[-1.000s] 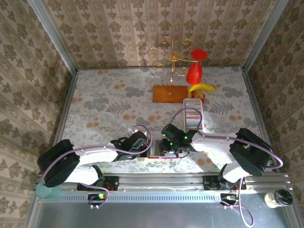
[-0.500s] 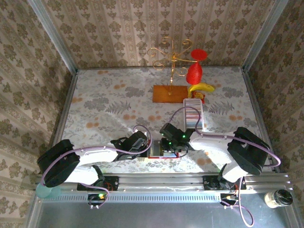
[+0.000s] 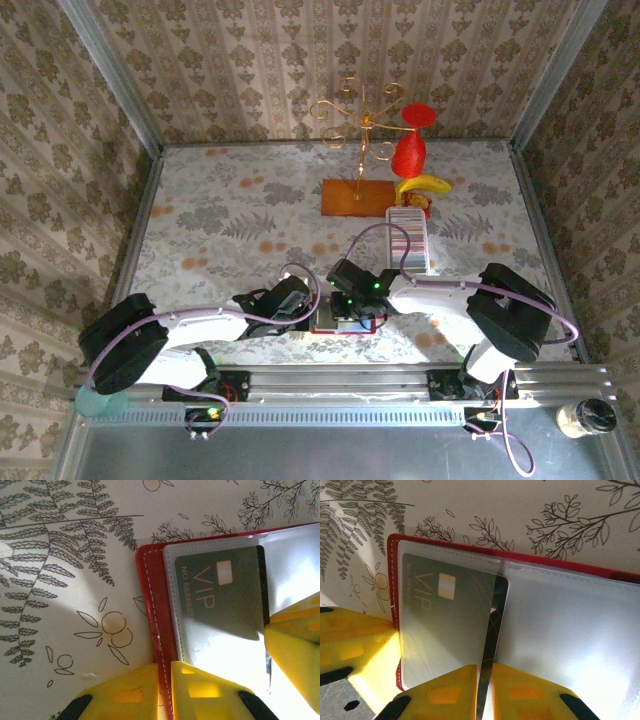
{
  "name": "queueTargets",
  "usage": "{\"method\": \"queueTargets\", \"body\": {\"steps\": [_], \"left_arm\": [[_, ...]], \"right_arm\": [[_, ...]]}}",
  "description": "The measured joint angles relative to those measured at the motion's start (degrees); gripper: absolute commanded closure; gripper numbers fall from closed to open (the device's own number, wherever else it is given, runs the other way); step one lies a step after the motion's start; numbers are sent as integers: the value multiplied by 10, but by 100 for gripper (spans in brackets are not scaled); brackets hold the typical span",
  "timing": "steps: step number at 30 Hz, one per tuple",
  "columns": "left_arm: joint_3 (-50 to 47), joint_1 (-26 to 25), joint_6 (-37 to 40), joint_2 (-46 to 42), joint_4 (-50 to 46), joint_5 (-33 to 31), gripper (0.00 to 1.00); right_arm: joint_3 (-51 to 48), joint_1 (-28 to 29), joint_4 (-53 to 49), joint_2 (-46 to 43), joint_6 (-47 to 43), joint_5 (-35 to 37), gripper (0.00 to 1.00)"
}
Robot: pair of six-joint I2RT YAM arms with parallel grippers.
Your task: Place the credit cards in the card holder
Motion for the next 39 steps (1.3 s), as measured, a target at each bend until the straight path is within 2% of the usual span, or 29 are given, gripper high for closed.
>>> {"method": "queueTargets", "body": {"steps": [7, 13, 20, 34, 39], "left_arm": [[0, 0, -2, 0, 1, 0, 84], [0, -3, -2, 0, 3, 0, 81], [0, -3, -2, 0, 4, 0, 80], [0, -3, -2, 0, 5, 1, 80], [0, -3, -2, 0, 5, 1, 80]], "right_arm": [[3, 4, -4, 1, -3, 7, 74], [-2, 9, -27, -62, -2, 30, 61], [-47, 11, -53, -119, 11, 57, 58], [-81, 11, -60, -110, 33, 68, 53], [-80, 12, -49, -103, 36, 68, 45]]}}
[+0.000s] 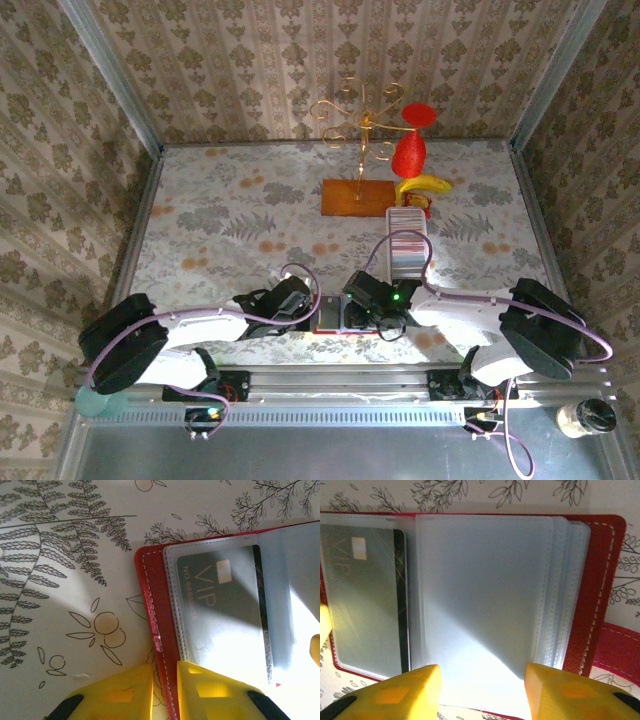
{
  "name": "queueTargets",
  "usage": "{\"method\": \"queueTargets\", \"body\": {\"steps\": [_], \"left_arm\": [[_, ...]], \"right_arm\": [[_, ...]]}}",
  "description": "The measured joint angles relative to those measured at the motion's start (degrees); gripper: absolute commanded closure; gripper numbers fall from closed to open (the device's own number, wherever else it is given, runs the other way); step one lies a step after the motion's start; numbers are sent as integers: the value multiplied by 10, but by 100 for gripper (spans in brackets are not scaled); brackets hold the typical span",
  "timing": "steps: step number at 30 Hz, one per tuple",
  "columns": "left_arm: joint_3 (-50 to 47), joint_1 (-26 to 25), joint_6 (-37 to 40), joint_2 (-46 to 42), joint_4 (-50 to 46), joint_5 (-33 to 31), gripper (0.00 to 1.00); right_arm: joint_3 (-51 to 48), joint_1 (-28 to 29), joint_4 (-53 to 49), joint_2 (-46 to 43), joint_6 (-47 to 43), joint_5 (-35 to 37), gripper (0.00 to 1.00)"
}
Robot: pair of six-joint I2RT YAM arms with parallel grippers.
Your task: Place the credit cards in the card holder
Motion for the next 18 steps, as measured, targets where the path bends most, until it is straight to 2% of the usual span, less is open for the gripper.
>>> {"method": "queueTargets", "body": {"steps": [4, 18], "left_arm": [[0, 0, 0, 0, 0, 0, 80], [-2, -3, -4, -1, 1, -1, 81]], "right_arm": [[2, 3, 11, 4, 2, -2, 41], [2, 3, 90, 14, 25, -26, 41]]}}
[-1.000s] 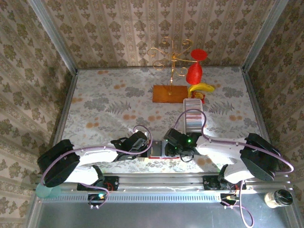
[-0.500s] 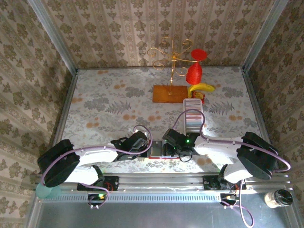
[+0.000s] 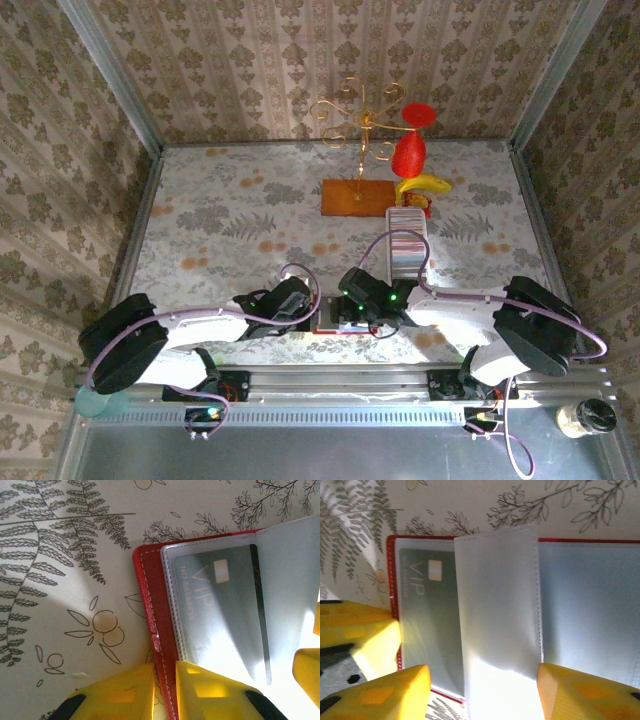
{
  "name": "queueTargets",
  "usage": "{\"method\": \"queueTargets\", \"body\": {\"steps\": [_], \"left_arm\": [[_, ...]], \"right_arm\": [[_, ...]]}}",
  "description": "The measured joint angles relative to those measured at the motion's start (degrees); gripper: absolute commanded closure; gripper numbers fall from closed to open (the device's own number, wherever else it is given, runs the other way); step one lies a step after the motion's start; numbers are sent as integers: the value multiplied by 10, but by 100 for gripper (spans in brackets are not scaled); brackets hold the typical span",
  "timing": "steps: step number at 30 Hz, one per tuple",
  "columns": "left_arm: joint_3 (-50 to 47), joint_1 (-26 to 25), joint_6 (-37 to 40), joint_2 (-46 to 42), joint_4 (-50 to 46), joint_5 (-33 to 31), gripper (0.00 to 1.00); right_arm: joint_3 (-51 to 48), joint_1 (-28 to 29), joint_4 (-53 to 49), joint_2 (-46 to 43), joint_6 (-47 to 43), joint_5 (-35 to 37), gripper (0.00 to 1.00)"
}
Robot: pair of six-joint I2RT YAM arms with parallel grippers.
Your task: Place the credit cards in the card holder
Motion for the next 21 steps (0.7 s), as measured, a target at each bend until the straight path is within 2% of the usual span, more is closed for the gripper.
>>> {"method": "queueTargets", "body": {"steps": [11, 15, 21], "left_arm": [[-12, -1, -11, -8, 13, 0, 83], [-21, -1, -14, -23, 14, -3, 77], [-27, -1, -14, -54, 8, -17, 76]], "right_arm": [[-6, 0, 63, 0, 22, -19, 42], [-12, 1, 80, 0, 31, -26, 42], [-17, 5, 118, 10, 43, -36, 42]]}}
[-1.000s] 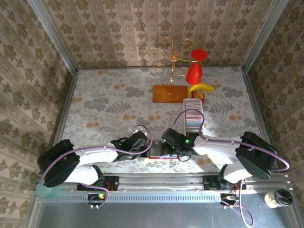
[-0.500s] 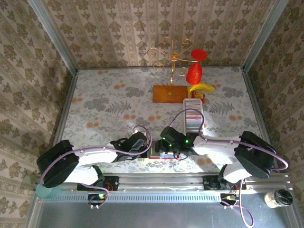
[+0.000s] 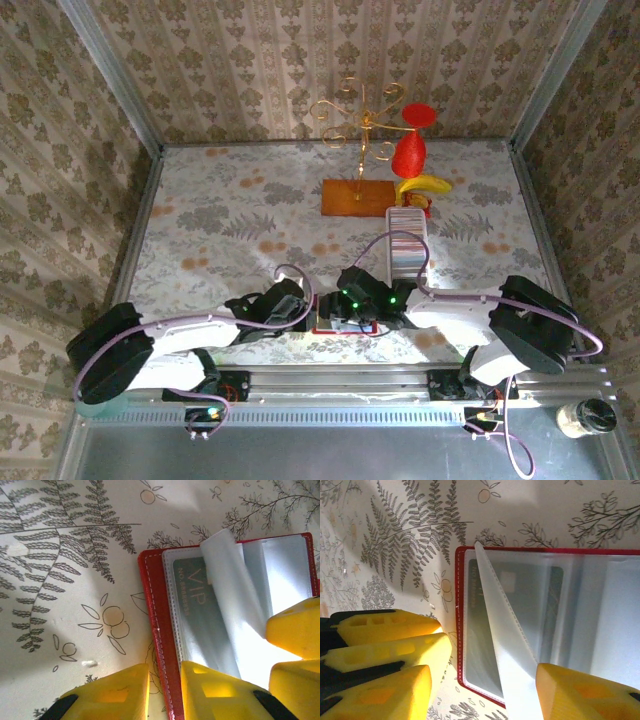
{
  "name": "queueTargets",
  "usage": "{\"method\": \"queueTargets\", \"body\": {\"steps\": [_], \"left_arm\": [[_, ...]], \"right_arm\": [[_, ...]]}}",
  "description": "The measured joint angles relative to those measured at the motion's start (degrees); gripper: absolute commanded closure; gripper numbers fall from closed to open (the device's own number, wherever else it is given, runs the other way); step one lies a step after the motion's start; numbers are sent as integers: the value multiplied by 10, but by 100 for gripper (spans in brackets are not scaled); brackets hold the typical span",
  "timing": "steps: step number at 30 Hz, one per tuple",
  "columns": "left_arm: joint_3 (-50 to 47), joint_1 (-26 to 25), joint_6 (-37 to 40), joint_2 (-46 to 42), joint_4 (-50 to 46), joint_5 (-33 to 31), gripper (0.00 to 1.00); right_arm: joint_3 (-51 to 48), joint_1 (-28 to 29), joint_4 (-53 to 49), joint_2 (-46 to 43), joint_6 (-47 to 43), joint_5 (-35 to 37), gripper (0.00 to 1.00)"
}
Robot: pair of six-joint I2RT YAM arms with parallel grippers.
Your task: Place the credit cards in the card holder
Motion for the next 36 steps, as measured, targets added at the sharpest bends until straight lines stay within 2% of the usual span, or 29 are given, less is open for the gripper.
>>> {"method": "queueTargets", "body": {"steps": [6, 10, 19, 27, 31, 36], "left_arm": [[-12, 0, -3, -39, -38, -34, 73], [-18, 0, -15, -90, -85, -71, 64], [-21, 0, -26, -189, -164, -131, 55], [-20, 0, -19, -196, -189, -141, 49], [-9, 5, 2, -171, -187, -124, 45], [37, 23, 46, -101, -162, -66, 46]], "right_arm": [[0, 8, 29, 6, 9, -4, 42], [0, 10, 54, 11, 18, -9, 42], [0, 10, 120, 16, 33, -24, 42], [9, 0, 134, 16, 14, -33, 40], [28, -34, 81, -19, -53, -36, 40], [45, -106, -7, -126, -251, -28, 39]]}}
